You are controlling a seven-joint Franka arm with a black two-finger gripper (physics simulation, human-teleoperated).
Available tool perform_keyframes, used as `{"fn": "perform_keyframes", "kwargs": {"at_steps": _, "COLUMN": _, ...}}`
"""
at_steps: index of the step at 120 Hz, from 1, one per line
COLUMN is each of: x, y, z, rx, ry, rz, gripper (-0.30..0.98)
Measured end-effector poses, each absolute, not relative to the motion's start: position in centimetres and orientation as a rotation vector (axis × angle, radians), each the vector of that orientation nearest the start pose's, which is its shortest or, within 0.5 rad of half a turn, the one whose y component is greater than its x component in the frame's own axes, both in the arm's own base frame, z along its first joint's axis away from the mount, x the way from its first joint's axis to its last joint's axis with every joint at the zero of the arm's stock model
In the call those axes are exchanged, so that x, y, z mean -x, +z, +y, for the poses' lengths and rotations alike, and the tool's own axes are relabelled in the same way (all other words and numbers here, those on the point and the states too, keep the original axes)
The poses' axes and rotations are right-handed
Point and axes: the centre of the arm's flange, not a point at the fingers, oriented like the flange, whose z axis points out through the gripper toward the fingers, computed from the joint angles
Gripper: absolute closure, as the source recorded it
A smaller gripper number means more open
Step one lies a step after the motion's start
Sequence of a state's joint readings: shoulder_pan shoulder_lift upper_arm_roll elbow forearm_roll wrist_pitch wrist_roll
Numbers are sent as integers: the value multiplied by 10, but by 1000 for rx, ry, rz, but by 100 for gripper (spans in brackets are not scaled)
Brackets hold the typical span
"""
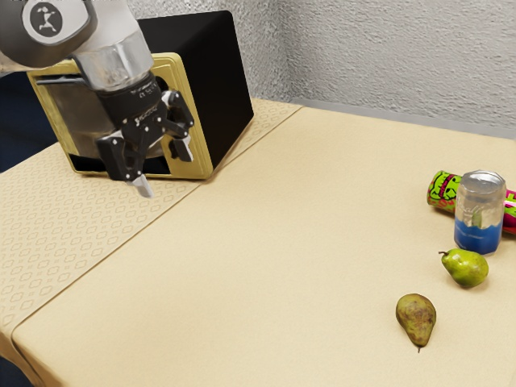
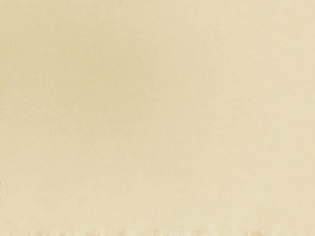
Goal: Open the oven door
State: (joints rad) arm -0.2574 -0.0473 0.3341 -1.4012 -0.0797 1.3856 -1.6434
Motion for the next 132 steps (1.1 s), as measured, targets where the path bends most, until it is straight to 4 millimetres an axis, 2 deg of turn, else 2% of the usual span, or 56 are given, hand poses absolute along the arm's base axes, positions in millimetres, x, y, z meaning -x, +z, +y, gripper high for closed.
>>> {"fn": "perform_keyframes", "kwargs": {"at_steps": 9, "x": -517, "y": 709, "z": 15, "rx": -1976, "ry": -104, "rz": 2318, "gripper": 0}}
{"fn": "perform_keyframes", "kwargs": {"at_steps": 18, "x": -516, "y": 713, "z": 8, "rx": -1921, "ry": -118, "rz": 2352, "gripper": 0}}
{"fn": "perform_keyframes", "kwargs": {"at_steps": 41, "x": -510, "y": 711, "z": 32, "rx": -1742, "ry": -140, "rz": 2520, "gripper": 0}}
{"fn": "perform_keyframes", "kwargs": {"at_steps": 53, "x": -504, "y": 716, "z": 70, "rx": -1585, "ry": -133, "rz": 2618, "gripper": 0}}
{"fn": "perform_keyframes", "kwargs": {"at_steps": 61, "x": -494, "y": 722, "z": 116, "rx": -1423, "ry": -121, "rz": 2698, "gripper": 0}}
{"fn": "perform_keyframes", "kwargs": {"at_steps": 71, "x": -488, "y": 717, "z": 177, "rx": -1236, "ry": -63, "rz": 2784, "gripper": 0}}
{"fn": "perform_keyframes", "kwargs": {"at_steps": 77, "x": -481, "y": 721, "z": 203, "rx": -1223, "ry": 22, "rz": 2784, "gripper": 0}}
{"fn": "perform_keyframes", "kwargs": {"at_steps": 84, "x": -476, "y": 722, "z": 219, "rx": -1270, "ry": 80, "rz": 2777, "gripper": 0}}
{"fn": "perform_keyframes", "kwargs": {"at_steps": 100, "x": -503, "y": 707, "z": 230, "rx": -1420, "ry": 193, "rz": 2712, "gripper": 0}}
{"fn": "perform_keyframes", "kwargs": {"at_steps": 110, "x": -518, "y": 705, "z": 226, "rx": -1524, "ry": 257, "rz": 2629, "gripper": 0}}
{"fn": "perform_keyframes", "kwargs": {"at_steps": 118, "x": -541, "y": 698, "z": 219, "rx": -1626, "ry": 325, "rz": 2529, "gripper": 0}}
{"fn": "perform_keyframes", "kwargs": {"at_steps": 125, "x": -569, "y": 707, "z": 207, "rx": -1705, "ry": 413, "rz": 2389, "gripper": 0}}
{"fn": "perform_keyframes", "kwargs": {"at_steps": 132, "x": -586, "y": 719, "z": 205, "rx": -1753, "ry": 507, "rz": 2267, "gripper": 0}}
